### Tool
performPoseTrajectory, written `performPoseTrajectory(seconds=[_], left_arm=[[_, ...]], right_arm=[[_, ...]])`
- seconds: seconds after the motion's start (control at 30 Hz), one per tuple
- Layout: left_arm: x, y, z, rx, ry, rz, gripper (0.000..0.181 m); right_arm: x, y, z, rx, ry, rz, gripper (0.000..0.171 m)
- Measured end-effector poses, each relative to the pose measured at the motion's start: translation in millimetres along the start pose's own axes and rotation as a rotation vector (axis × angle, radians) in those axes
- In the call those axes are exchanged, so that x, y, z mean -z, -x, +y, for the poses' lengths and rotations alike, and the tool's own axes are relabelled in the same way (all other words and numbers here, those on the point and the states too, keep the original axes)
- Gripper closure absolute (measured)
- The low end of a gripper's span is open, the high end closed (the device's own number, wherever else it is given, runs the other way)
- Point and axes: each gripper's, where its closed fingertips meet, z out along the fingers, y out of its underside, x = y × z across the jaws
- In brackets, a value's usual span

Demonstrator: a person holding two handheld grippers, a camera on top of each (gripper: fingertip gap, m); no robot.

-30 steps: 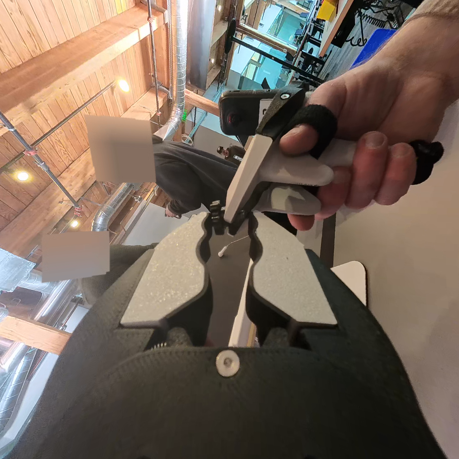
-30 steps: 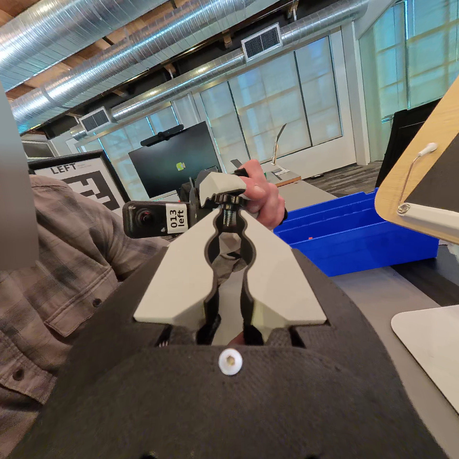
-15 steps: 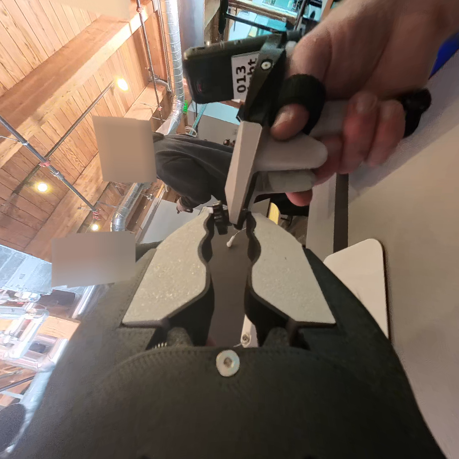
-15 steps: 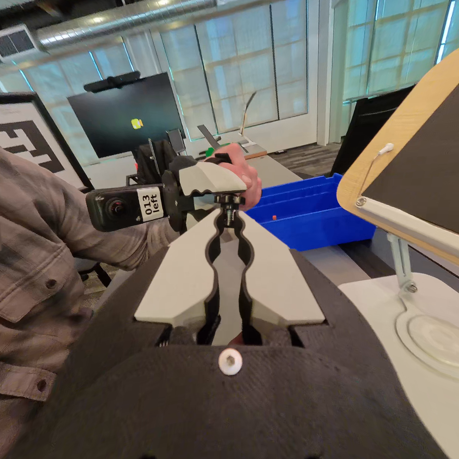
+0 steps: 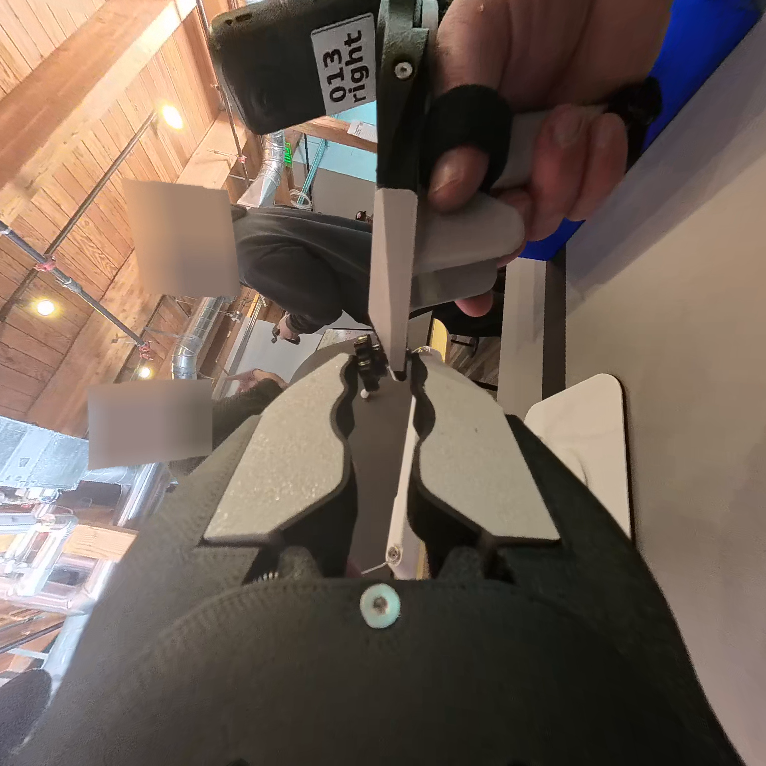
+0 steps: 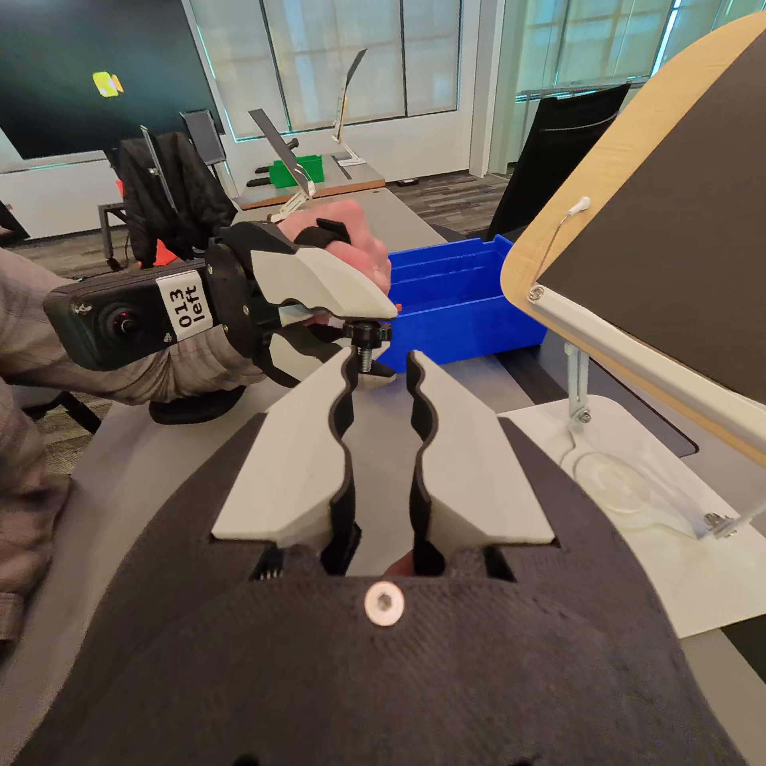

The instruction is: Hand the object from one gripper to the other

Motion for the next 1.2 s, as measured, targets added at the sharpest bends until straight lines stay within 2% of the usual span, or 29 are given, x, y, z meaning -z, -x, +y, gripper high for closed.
performPoseTrajectory(seconds=[0.23, 0.4, 0.5, 0.63, 0.83, 1.2], left_arm=[[1, 2, -2, 0.064, -0.019, 0.004, 0.157], [0, 3, -2, 0.114, -0.030, 0.014, 0.157], [-1, 7, 4, 0.131, 0.003, 0.000, 0.157], [-6, 11, 17, 0.110, 0.105, -0.021, 0.157], [-11, 11, 29, 0.071, 0.223, -0.053, 0.157], [-16, -4, 20, 0.036, 0.218, -0.027, 0.157]], right_arm=[[6, 7, -8, -0.085, -0.065, -0.106, 0.148], [5, 5, -5, -0.046, -0.037, -0.078, 0.142], [9, -2, -8, 0.014, -0.025, 0.002, 0.140], [9, -15, -13, 0.175, 0.022, 0.212, 0.142], [-1, -20, -12, 0.280, 0.068, 0.379, 0.142], [-6, -24, -8, 0.281, 0.067, 0.416, 0.148]])
